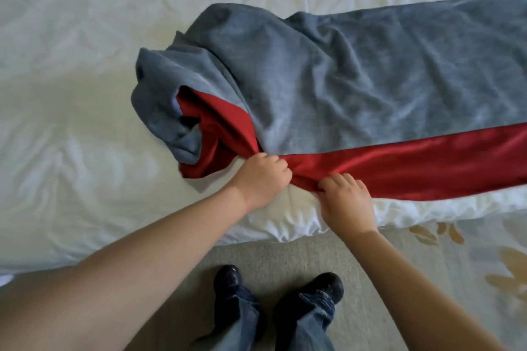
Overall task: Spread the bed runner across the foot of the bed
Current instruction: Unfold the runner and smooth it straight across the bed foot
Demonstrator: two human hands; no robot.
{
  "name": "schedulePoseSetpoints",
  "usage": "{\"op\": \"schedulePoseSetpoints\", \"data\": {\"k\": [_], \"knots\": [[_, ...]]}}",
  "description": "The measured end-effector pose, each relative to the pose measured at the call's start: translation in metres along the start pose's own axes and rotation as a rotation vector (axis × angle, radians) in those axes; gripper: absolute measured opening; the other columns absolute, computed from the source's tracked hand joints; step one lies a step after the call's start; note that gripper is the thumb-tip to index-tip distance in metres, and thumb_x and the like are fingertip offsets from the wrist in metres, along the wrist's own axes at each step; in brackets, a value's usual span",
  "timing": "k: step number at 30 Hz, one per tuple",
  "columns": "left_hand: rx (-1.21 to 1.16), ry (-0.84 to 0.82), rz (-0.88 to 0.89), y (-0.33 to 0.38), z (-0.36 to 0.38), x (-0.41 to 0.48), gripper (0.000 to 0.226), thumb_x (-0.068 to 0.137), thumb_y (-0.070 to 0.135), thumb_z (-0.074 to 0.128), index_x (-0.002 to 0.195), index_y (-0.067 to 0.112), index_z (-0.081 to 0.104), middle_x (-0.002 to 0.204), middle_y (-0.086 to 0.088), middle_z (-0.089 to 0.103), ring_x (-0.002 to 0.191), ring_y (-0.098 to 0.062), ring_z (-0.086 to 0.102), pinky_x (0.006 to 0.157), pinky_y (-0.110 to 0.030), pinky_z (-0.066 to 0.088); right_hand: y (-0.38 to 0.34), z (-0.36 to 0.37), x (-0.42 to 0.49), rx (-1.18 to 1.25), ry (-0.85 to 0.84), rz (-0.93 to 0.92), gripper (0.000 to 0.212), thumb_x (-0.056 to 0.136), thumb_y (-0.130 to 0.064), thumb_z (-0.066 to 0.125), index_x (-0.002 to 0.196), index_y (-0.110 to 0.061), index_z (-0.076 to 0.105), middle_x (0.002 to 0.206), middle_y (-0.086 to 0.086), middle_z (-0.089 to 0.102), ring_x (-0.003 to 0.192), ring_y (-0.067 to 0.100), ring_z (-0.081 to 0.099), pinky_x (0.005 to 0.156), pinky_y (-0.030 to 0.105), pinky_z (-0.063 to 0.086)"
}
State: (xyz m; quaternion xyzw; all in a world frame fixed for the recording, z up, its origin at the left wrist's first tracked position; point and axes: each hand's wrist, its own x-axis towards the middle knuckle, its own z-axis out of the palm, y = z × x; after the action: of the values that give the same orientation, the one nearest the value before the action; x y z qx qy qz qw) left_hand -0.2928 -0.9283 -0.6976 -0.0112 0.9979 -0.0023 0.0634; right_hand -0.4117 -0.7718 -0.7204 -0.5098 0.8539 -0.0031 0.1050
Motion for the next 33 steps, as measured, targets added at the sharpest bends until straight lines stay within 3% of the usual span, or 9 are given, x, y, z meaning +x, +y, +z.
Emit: {"op": "schedulePoseSetpoints", "data": {"k": [4, 8, 12, 17, 19, 22, 25, 30, 33], "knots": [[-0.003, 0.111, 0.002, -0.005, -0.001, -0.013, 0.012, 0.065, 0.01, 0.071, 0.066, 0.019, 0.064, 0.065, 0.002, 0.06, 0.061, -0.018, 0.06, 0.056, -0.028, 0.048, -0.009, -0.018, 0.011, -0.07, -0.008, -0.072, 0.012, 0.064, -0.017, 0.072, 0.074, -0.012, 0.067, 0.07, 0.004, 0.061, 0.067, 0.028, 0.059, 0.061, 0.036, 0.045], [-0.142, 0.337, -0.178, -0.019, -0.002, -0.047, 0.019, 0.084, 0.004, 0.051, 0.086, 0.009, 0.07, 0.079, -0.007, 0.063, 0.074, -0.026, 0.06, 0.069, -0.038, 0.051, -0.037, -0.045, 0.04, -0.008, 0.089, -0.232, 0.029, 0.066, -0.021, 0.068, 0.095, -0.015, 0.068, 0.087, 0.005, 0.061, 0.075, 0.027, 0.06, 0.063, 0.035, 0.045], [-0.194, 0.466, -0.481, -0.048, -0.006, -0.097, 0.022, 0.078, 0.005, 0.056, 0.096, 0.005, 0.068, 0.088, -0.012, 0.065, 0.077, -0.031, 0.059, 0.066, -0.042, 0.048, -0.09, -0.082, 0.08, 0.049, 0.284, -0.492, 0.043, 0.071, -0.021, 0.066, 0.114, -0.011, 0.065, 0.109, 0.015, 0.062, 0.091, 0.032, 0.062, 0.07, 0.036, 0.046], [-0.184, 0.362, -0.979, -0.081, -0.01, -0.137, 0.036, 0.078, 0.029, 0.061, 0.106, 0.007, 0.061, 0.088, -0.009, 0.064, 0.077, -0.029, 0.06, 0.064, -0.037, 0.048, -0.152, -0.128, 0.139, 0.01, 0.408, -0.857, 0.053, 0.072, -0.017, 0.061, 0.124, -0.009, 0.061, 0.123, 0.018, 0.059, 0.109, 0.035, 0.059, 0.08, 0.041, 0.047], [-0.198, 0.345, -1.138, -0.089, -0.007, -0.136, 0.051, 0.077, 0.043, 0.062, 0.111, 0.006, 0.056, 0.091, -0.01, 0.062, 0.079, -0.029, 0.06, 0.063, -0.036, 0.048, -0.175, -0.135, 0.162, -0.07, 0.372, -0.98, 0.055, 0.074, -0.017, 0.055, 0.129, -0.013, 0.057, 0.132, 0.016, 0.055, 0.12, 0.034, 0.053, 0.088, 0.043, 0.045], [-0.294, 0.324, -1.254, -0.094, -0.001, -0.118, 0.072, 0.074, 0.055, 0.062, 0.122, 0.003, 0.05, 0.101, -0.014, 0.061, 0.086, -0.032, 0.061, 0.067, -0.038, 0.051, -0.191, -0.13, 0.188, -0.146, 0.167, -1.025, 0.062, 0.075, -0.022, 0.061, 0.136, -0.02, 0.05, 0.142, 0.01, 0.046, 0.132, 0.03, 0.042, 0.099, 0.043, 0.039], [-0.383, 0.312, -1.357, -0.093, 0.001, -0.092, 0.083, 0.073, 0.054, 0.069, 0.132, 0.001, 0.044, 0.112, -0.015, 0.058, 0.093, -0.032, 0.06, 0.071, -0.04, 0.052, -0.181, -0.113, 0.209, -0.137, 0.04, -1.003, 0.05, 0.08, -0.026, 0.058, 0.129, -0.021, 0.056, 0.134, 0.007, 0.053, 0.125, 0.029, 0.047, 0.089, 0.04, 0.043], [-0.454, 0.362, -1.411, -0.1, -0.004, -0.06, 0.047, 0.082, 0.01, 0.06, 0.128, 0.008, 0.047, 0.112, -0.014, 0.054, 0.091, -0.034, 0.058, 0.068, -0.043, 0.05, -0.153, -0.089, 0.235, -0.145, -0.09, -0.929, 0.031, 0.091, -0.022, 0.049, 0.119, -0.026, 0.064, 0.122, -0.004, 0.061, 0.115, 0.02, 0.053, 0.079, 0.039, 0.048], [-0.424, 0.398, -1.393, -0.114, -0.014, -0.057, 0.038, 0.086, 0.004, 0.046, 0.123, 0.01, 0.051, 0.107, -0.012, 0.057, 0.088, -0.035, 0.058, 0.066, -0.044, 0.049, -0.154, -0.092, 0.251, -0.145, -0.085, -0.944, 0.031, 0.09, -0.018, 0.048, 0.115, -0.025, 0.066, 0.117, -0.005, 0.064, 0.108, 0.021, 0.058, 0.071, 0.035, 0.049]]}}
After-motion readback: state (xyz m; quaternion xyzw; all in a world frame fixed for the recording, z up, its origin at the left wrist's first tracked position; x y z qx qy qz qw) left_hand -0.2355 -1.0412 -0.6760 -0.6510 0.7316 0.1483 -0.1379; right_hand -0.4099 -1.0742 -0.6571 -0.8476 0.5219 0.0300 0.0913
